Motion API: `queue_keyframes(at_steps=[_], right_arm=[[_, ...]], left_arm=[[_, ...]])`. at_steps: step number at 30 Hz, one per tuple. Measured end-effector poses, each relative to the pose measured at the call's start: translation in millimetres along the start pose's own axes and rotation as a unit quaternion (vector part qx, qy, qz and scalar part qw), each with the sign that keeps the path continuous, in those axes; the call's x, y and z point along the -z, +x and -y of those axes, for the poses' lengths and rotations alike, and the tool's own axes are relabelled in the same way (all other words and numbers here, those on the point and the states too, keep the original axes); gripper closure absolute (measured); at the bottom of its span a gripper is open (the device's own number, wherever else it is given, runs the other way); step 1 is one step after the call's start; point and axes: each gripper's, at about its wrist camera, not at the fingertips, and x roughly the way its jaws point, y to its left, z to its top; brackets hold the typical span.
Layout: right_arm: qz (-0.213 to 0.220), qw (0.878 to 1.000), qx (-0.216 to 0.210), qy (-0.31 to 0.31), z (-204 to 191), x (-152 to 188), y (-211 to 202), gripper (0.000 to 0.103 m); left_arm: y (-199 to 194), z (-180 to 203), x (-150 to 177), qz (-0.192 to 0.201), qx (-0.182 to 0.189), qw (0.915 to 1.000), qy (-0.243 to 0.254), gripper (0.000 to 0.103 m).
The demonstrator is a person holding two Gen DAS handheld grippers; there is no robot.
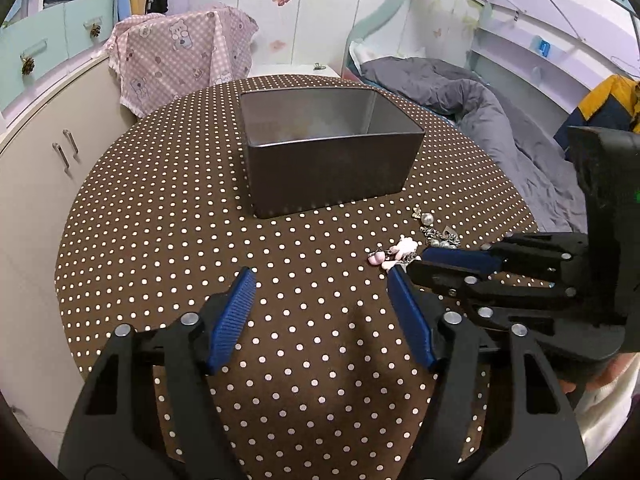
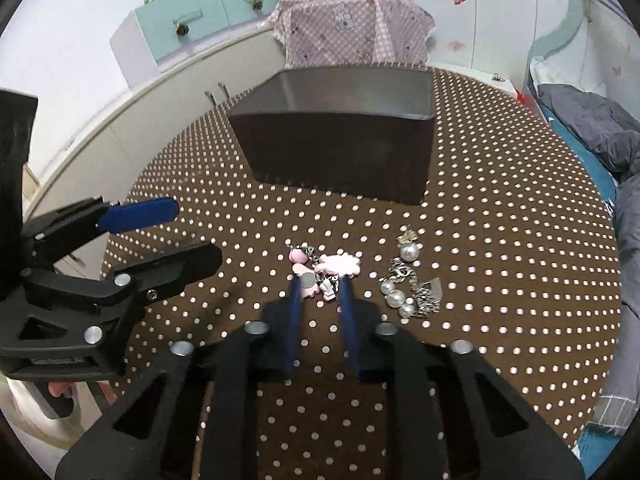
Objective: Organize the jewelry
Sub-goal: 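Withdraw both tools toward the small pink and white charms, then grasp the small white charm with the right tool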
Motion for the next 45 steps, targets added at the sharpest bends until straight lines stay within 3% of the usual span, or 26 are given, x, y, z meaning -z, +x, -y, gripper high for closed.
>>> queue_keyframes(at_steps=[4,25,26,28,29,33,45], right_arm=[[0.001,1.000,0.000,-0.003,0,2,3,0.097],[0.048,0.998,0.030,0.040,34,6,-42,0.098],[0.049,0.997,0.032,0.041,35,6,-42,0.098],[0.050,0.997,0.034,0.046,39,6,-43,0.098],[0.050,0.997,0.034,0.048,41,7,-43,0.098],[0.046,0.997,0.034,0.056,46,7,-41,0.098],[0.045,0.997,0.028,0.062,49,9,-40,0.098]], left_arm=[[9,1,-2,-0.011,0.005,0.9999,0.002,0.050],[40,32,-15,-0.029,0.041,0.9978,0.043,0.054],[42,33,-16,-0.031,0.041,0.9976,0.046,0.055],[48,36,-16,-0.039,0.042,0.9970,0.051,0.072],[50,38,-16,-0.042,0.041,0.9969,0.053,0.073],[52,44,-14,-0.032,0.025,0.9962,0.078,0.094],[41,30,-22,-0.015,0.045,0.9970,0.061,0.096]])
